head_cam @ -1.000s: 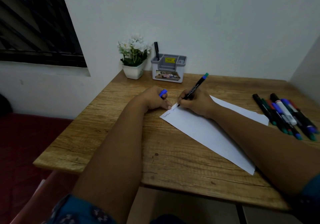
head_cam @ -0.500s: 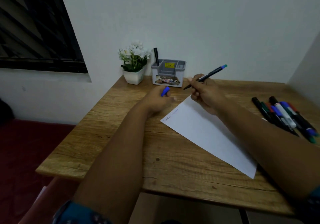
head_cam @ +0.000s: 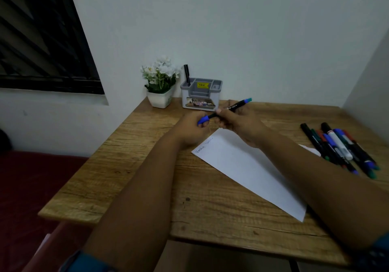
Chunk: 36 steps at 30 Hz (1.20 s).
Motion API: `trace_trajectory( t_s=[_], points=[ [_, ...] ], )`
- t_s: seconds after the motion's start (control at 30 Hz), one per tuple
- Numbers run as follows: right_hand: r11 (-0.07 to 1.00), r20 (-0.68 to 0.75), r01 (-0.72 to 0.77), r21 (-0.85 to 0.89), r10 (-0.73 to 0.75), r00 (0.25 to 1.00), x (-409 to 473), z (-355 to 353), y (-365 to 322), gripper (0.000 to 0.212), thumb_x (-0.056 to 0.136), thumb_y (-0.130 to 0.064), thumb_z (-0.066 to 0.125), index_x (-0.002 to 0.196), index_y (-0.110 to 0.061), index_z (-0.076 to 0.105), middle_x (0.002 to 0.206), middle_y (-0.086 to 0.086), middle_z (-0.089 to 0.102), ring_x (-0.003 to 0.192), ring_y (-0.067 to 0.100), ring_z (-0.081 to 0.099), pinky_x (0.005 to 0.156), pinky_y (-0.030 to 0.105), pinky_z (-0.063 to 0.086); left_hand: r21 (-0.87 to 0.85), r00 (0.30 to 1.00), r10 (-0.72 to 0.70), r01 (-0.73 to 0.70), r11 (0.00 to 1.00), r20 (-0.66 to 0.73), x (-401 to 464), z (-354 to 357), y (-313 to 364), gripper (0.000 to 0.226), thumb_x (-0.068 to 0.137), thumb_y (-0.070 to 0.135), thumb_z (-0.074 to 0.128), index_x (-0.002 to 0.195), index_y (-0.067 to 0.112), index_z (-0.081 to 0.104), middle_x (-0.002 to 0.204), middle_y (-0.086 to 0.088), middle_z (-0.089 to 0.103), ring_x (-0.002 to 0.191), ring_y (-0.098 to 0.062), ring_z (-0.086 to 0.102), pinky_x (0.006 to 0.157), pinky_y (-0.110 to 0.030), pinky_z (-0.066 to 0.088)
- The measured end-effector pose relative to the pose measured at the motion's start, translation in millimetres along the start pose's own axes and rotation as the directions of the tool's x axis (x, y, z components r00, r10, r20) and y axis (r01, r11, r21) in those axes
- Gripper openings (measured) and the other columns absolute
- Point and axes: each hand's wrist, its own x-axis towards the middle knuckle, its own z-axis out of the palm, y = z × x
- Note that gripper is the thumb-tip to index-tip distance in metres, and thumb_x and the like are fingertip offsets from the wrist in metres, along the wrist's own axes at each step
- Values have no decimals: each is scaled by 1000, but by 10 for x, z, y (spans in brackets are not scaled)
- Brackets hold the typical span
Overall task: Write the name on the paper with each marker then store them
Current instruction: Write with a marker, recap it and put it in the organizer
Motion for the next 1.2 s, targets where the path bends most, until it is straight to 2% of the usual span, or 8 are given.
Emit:
trace_trajectory(
  t_s=[0.1, 0.27, 0.6, 0.7, 0.77, 0.87, 0.97, 1.2],
  points=[
    [994, 1, 86, -62, -86, 996, -33, 38, 7, 19, 90, 0, 65, 103, 14, 60, 75, 9, 68, 65, 7, 66, 61, 18, 52, -162, 1000, 20, -18, 987, 14, -15, -3, 65, 20, 86, 22, 66, 102, 10, 64, 94, -8, 69, 88, -19, 67, 78, -34, 57],
    [996, -14, 92, 3, -92, 996, -77, 80, -61, 9, 89, -1, 65, 98, 1, 66, 76, 8, 65, 63, 4, 60, 63, 20, 49, -517, 984, -35, -62, 854, -177, -17, -72, 245, 15, 93, 16, 56, 86, 8, 67, 62, 7, 64, 45, 4, 50, 46, -9, 39],
    [998, -45, 16, -68, -19, 999, -39, 71, -57, 26, 81, -1, 75, 103, -4, 65, 89, 14, 69, 76, 11, 68, 63, 20, 51, -422, 999, 38, -31, 906, 8, -29, -136, 215, 17, 93, 22, 60, 88, 6, 62, 62, 14, 62, 44, 8, 50, 44, -4, 36],
    [991, -161, -50, 122, 70, 984, 21, -71, -76, 51, 76, -7, 81, 122, -14, 58, 95, 5, 69, 80, 9, 71, 65, 18, 53, -302, 995, -39, 8, 953, -96, -9, -175, 137, 20, 93, 26, 61, 98, 8, 65, 73, 6, 62, 51, 7, 49, 54, -16, 40],
    [993, -242, 18, -119, -46, 969, 20, -177, -67, 47, 77, -13, 81, 120, -16, 61, 98, 1, 66, 85, 11, 68, 73, 24, 55, -186, 983, -31, -4, 983, -183, -3, -218, 55, 16, 89, 26, 67, 91, 10, 65, 76, 0, 65, 66, -2, 56, 66, -25, 46],
    [598, 24, 229, -768, -330, 944, -10, -210, -33, 23, 88, -24, 71, 110, -16, 69, 103, 2, 70, 95, 18, 64, 84, 31, 50, -208, 977, -29, -16, 978, -213, -36, -240, 19, 19, 76, 23, 80, 83, 13, 65, 80, -11, 69, 67, -13, 61, 65, -31, 53],
    [185, 281, 348, -919, -309, 909, -5, -72, -1, 22, 96, -25, 58, 113, -13, 67, 104, 4, 67, 95, 23, 59, 82, 39, 46, -266, 972, -8, -57, 962, -235, -37, -223, 44, 24, 69, 17, 85, 82, 11, 65, 75, -5, 69, 60, -12, 63, 62, -29, 56],
    [353, 214, 313, -882, -290, 933, 212, 133, -114, 19, 93, -13, 58, 112, -10, 59, 100, 10, 64, 83, 24, 59, 68, 30, 41, -543, 940, -53, -149, 827, -338, 54, -130, 63, 37, 74, 6, 79, 104, 15, 59, 88, -8, 72, 89, -20, 71, 81, -33, 56]
  ],
)
